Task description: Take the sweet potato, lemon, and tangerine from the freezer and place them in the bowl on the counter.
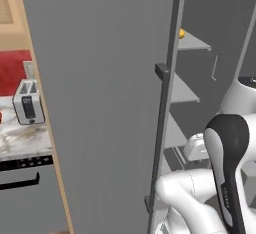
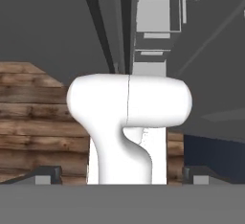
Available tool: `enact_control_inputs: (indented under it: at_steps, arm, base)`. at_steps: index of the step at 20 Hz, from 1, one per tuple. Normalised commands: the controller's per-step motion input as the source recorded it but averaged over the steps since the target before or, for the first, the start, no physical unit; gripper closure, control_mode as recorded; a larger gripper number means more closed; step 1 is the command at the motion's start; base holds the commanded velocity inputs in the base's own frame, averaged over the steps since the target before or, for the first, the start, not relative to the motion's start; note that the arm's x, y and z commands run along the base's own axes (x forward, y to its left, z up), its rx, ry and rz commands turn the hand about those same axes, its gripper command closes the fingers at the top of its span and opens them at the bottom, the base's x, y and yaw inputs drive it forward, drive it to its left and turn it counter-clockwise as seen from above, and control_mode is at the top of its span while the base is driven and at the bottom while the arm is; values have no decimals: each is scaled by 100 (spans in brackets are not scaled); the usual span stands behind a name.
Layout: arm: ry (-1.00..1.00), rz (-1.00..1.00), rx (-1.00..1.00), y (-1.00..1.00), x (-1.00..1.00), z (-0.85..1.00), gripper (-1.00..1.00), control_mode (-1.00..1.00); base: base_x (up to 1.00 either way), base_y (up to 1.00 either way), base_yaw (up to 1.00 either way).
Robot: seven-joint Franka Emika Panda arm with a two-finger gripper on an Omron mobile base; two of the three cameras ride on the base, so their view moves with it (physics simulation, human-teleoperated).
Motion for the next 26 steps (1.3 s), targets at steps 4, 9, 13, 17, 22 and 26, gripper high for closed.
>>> enact_control_inputs:
  at_steps: [4,9,13,17,22,26]
  arm:
    - [0,0,0,0,0,0,-100,100]
    - [0,0,0,0,0,0,-100,100]
    - [0,0,0,0,0,0,-100,100]
    - [0,0,0,0,0,0,-100,100]
    - [0,0,0,0,0,0,-100,100]
    - [0,0,0,0,0,0,-100,100]
  base:
    - [29,-39,0]
    - [5,-66,0]
    - [8,-58,0]
    - [12,-52,0]
    - [42,-41,0]
    - [65,-30,0]
